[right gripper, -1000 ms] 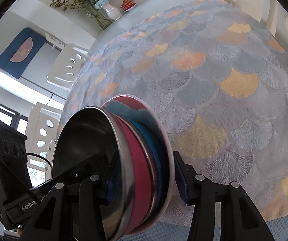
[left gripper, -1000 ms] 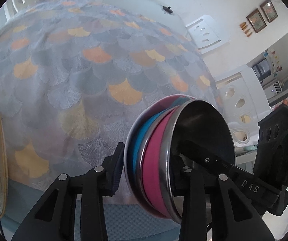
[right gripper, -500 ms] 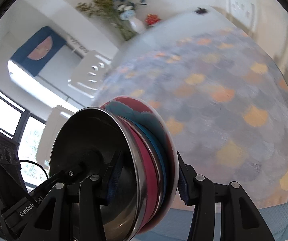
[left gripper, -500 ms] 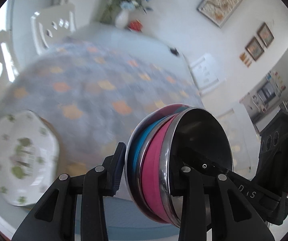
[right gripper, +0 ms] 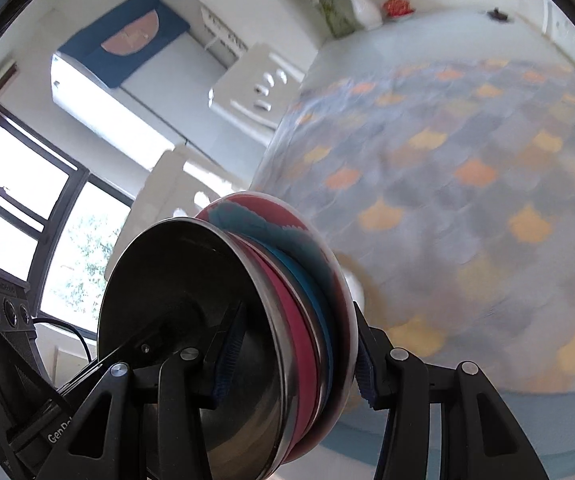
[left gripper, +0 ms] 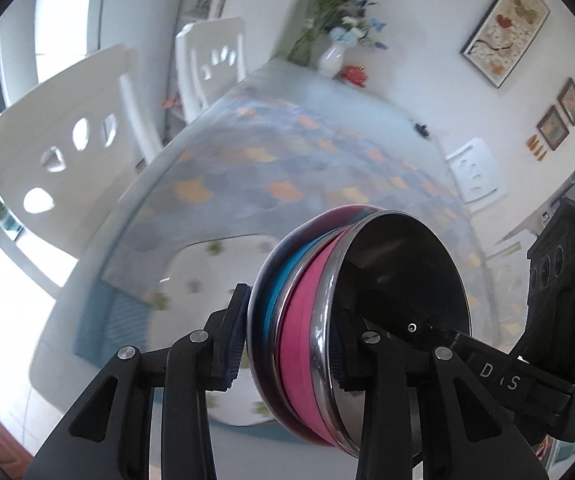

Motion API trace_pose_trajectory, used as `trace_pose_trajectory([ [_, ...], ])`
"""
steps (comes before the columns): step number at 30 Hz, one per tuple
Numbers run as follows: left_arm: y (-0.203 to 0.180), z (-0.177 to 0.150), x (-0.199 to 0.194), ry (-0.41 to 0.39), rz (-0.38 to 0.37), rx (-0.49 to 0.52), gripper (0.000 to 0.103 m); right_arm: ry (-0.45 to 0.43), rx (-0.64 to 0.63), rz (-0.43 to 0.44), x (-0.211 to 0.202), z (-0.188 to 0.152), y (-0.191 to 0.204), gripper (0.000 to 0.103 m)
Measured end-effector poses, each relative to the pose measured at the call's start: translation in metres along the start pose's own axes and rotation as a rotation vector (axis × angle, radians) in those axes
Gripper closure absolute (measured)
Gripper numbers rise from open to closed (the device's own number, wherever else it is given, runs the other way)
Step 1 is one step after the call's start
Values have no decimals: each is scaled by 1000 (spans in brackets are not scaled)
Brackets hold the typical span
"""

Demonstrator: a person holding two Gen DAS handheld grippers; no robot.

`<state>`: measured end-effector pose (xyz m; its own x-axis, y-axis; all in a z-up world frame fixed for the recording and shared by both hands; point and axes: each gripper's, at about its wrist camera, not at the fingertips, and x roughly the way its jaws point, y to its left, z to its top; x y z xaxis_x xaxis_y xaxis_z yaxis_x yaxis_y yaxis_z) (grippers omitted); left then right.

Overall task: Organize plates and bowls
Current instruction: 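Lift the bowl stack with both grippers and carry it over the plate stack, then lower the bowl stack onto the floral plate stack and open both grippers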

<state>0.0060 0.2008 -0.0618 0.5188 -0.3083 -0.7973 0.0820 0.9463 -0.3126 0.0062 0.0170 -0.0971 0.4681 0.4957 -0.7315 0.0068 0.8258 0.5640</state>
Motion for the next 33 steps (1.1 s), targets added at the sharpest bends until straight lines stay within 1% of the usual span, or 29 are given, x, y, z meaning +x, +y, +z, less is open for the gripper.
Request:
trace_pose_trajectory([
  [4,31,0,16,46,-14,3,72,32,32,-24,34,-7,10,55],
  [7,46,1,33,89,-47,15,72,46,52,-61,53,-11,12,55],
  [9,53,1,43,118,-66,33,72,51,76,-85,62,-13,10,55],
  [15,57,2,63,180,-106,95,73,50,168,-146,71,-18,-2,55],
  [19,56,4,64,174,-98,145,73,32,184,-168,71,-19,-1,55],
  [24,63,6,67,198,-126,141,73,23,194,-196,73,-15,3,55],
  [28,64,7,67,201,-119,145,73,20,206,-207,71,-14,5,55],
  [30,62,9,63,184,-113,162,73,16,210,-209,69,-14,7,53],
  [31,61,9,61,173,-106,173,72,13,210,-210,68,-13,8,50],
  [32,58,9,58,159,-95,189,70,8,208,-212,66,-13,9,48],
  [33,57,10,56,152,-91,198,70,0,204,-218,64,-13,10,46],
])
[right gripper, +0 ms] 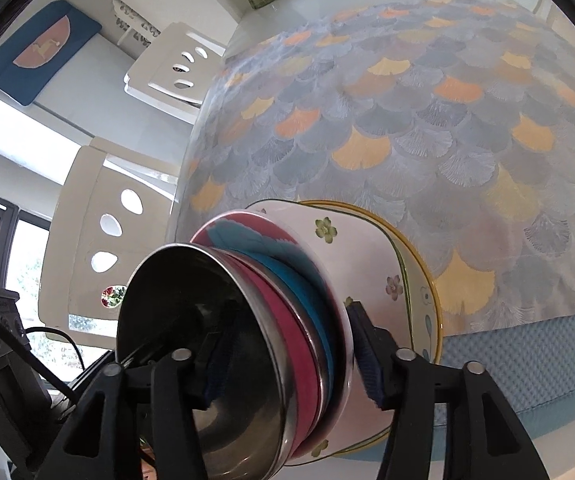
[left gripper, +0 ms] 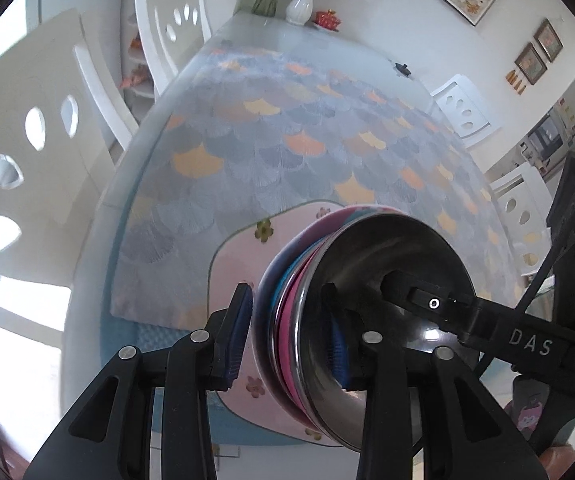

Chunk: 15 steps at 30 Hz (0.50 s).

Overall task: Organize plates and bowls
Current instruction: 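Lower the bowl stack onto the floral plate stack and open both grippers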

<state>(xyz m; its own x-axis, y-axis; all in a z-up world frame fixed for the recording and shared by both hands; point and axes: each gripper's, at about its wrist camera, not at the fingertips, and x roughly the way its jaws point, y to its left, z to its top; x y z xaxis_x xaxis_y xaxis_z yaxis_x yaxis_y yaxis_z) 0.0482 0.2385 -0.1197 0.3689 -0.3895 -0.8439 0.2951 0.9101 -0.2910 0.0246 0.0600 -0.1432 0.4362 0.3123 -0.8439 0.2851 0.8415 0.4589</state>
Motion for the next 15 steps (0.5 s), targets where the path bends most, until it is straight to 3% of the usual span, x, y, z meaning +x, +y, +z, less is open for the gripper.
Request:
trace_pose_trajectory([
  [10,16,3,-21,-26,3,-37,69,-73,-38,-60,-34,-2,5,45],
  [15,4,7,-51,-106,8,12,69,-115,-85,-95,-54,-6,17,45],
])
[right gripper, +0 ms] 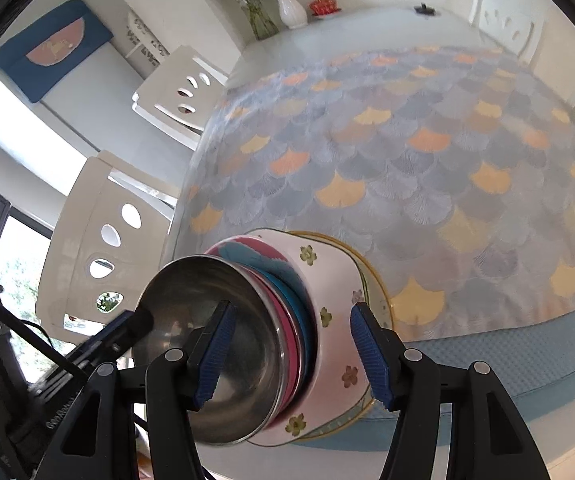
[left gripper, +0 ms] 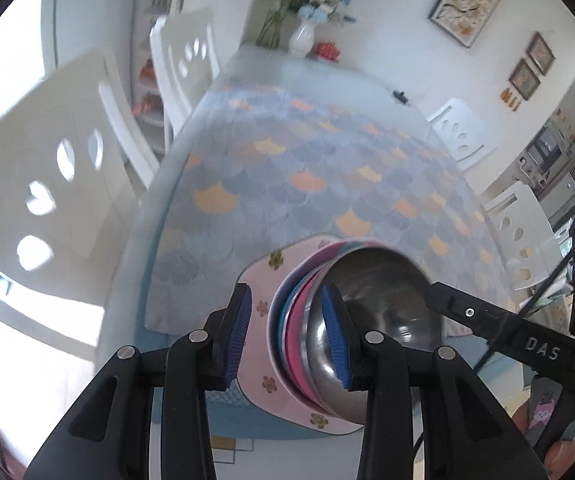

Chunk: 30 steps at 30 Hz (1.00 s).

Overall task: Organize plates and bowls
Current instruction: 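Lower the bowl stack onto the floral plate stack and open both grippers, then raise both open grippers away from the stacked dishes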

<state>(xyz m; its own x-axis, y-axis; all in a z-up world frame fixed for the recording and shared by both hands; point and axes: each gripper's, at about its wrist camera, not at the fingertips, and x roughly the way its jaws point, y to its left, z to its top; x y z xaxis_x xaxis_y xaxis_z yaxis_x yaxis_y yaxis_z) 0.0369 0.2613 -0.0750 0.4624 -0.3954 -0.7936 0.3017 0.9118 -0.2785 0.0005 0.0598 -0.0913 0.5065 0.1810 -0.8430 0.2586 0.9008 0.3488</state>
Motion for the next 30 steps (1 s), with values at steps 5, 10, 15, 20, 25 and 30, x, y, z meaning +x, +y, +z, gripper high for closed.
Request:
trace_pose_trajectory([
  [5,-21,7,-40,-102,59,95,61,-70,-55,-40,-34,3,20,45],
  [10,-33,6,-68,-157,137,132,61,-93,24,-153,-63,-8,33,34],
  [15,-44,22,-89,-208,164,161,55,-206,-86,-222,-90,-6,57,34],
  [20,-49,46,-118,-278,92,151,39,-298,-171,-284,-115,1,75,32],
  [25,-62,57,-123,-305,130,187,39,-306,-148,-281,-134,14,75,30],
  [30,-64,44,-109,-270,130,157,39,-303,-118,-309,-132,8,73,29],
])
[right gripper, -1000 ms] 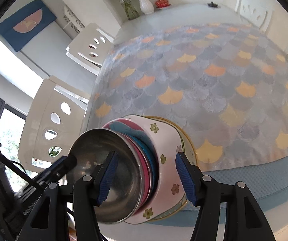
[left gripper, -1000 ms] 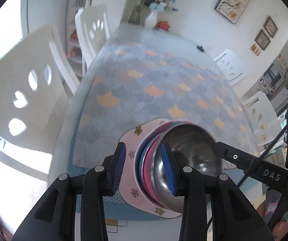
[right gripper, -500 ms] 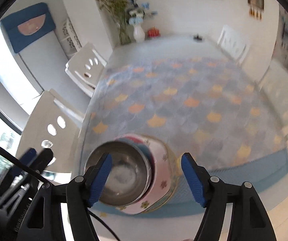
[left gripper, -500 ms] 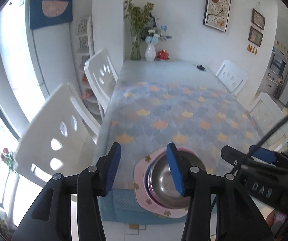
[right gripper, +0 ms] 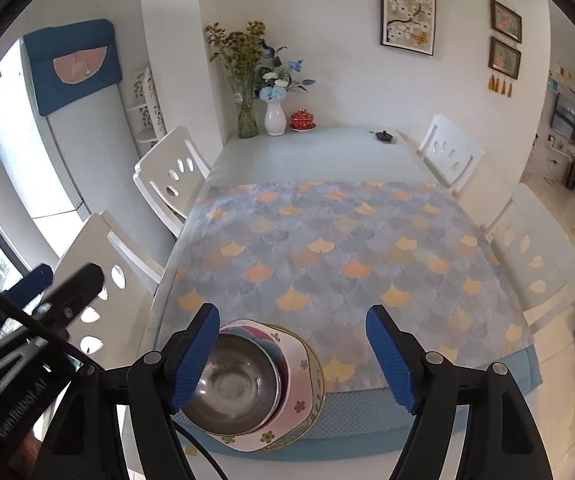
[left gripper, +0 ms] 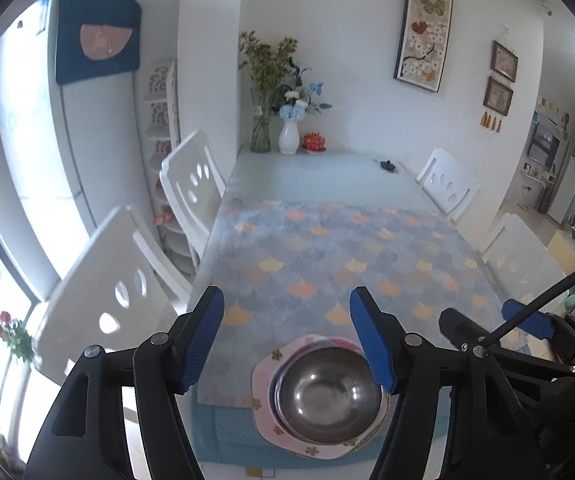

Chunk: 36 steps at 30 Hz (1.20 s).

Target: Organize plates and bowls

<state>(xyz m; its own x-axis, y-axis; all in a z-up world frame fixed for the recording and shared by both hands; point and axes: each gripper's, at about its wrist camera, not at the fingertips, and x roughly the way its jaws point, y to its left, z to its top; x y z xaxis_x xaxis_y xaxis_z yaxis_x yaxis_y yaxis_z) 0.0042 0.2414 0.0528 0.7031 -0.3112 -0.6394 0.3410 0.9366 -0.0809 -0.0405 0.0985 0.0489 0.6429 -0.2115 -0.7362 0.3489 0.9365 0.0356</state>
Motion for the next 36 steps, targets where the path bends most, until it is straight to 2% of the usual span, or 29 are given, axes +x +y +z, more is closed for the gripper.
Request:
trace_pose_trajectory([
  [8,0,-18,17,70,37,5,39,56,-3,-3,17,-13,-1,29],
  [25,7,-22,37,146,87,-2,39,140,-27,4,47,-18,6,29],
  [36,6,-19,38,127,114,7,39,160,-31,18,58,-15,7,29],
])
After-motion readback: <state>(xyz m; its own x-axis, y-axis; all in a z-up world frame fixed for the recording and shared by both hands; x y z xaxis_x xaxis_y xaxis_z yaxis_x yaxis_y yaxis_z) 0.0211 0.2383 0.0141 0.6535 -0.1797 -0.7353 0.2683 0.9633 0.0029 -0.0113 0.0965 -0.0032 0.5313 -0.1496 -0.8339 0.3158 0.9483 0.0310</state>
